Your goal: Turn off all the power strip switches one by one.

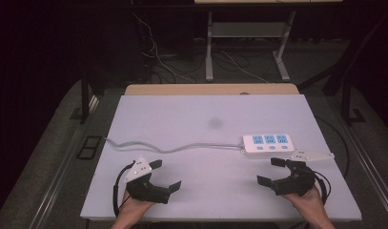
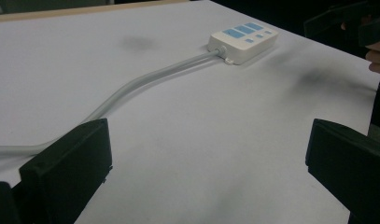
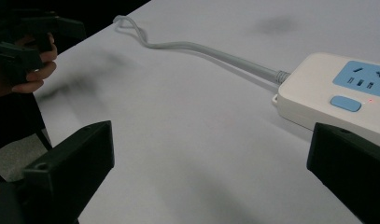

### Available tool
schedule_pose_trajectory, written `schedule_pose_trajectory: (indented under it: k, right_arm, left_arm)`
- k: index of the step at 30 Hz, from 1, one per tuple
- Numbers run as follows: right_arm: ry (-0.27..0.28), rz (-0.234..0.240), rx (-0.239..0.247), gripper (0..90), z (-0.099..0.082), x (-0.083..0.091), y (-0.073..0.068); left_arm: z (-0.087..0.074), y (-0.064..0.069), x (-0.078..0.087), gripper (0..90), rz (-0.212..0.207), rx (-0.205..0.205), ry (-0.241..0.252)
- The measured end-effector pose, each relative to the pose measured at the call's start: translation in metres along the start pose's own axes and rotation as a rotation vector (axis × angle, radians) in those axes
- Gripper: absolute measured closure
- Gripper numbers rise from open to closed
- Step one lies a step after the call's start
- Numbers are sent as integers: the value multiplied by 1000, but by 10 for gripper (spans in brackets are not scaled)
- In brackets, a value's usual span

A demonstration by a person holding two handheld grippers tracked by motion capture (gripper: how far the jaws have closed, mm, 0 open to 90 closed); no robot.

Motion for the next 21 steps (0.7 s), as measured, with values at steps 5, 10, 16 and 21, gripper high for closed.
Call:
schedule_pose_trajectory:
  k: [5,10,16,21]
  right_arm:
    - [-9,3,-4,5,-1,-1,0]
    - [-21,6,-14,5,-3,-1,0]
    - [-37,6,-16,5,-6,-2,1]
    - [-48,4,-19,5,-7,-1,1]
  left_arm:
    - [0,-1,3,0,-7,10,6]
    - [0,-2,3,0,-4,14,13]
    - [0,-3,3,0,-9,14,14]
    - [-1,-3,2,0,-18,17,7]
Point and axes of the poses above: each handheld gripper's, and its own axes: x roughly backward along the jaws, z roughly out of its top, y roughly to its right, the point moved 9 cm from there along -x, roughly forward along the jaws, and after that the axes turned 4 degrees about -x, right-handed, at the moved point
